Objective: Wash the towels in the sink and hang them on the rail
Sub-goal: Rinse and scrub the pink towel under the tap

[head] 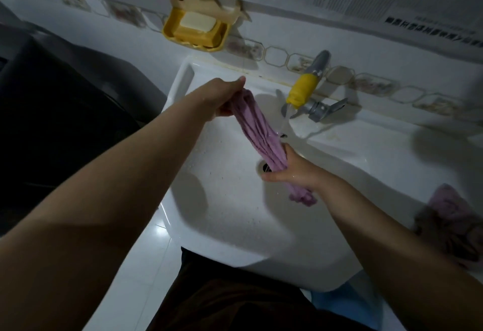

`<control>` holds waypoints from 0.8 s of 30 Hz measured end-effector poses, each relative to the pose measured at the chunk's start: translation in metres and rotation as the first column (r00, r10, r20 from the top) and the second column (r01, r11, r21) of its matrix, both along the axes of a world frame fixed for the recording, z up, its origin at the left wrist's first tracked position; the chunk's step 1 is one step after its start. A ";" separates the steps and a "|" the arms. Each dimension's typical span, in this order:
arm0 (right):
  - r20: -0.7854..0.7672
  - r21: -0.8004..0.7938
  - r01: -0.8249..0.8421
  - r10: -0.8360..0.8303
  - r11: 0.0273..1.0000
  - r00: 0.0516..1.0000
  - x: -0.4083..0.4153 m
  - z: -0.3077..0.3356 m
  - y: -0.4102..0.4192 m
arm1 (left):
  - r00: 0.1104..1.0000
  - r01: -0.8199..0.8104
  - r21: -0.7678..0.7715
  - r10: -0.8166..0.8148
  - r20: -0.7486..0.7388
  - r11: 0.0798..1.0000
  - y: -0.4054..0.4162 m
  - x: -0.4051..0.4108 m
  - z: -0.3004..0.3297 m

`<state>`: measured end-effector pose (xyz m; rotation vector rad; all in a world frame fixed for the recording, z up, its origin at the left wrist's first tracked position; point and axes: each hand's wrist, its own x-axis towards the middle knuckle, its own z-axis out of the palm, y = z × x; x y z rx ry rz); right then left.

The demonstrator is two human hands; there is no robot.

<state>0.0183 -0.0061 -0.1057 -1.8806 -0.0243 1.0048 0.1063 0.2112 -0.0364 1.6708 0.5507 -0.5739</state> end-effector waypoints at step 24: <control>0.387 0.269 0.325 -0.411 0.907 0.825 0.005 0.027 0.053 | 0.931 -0.320 -0.456 0.188 -0.312 0.830 -0.085 -0.083 -0.042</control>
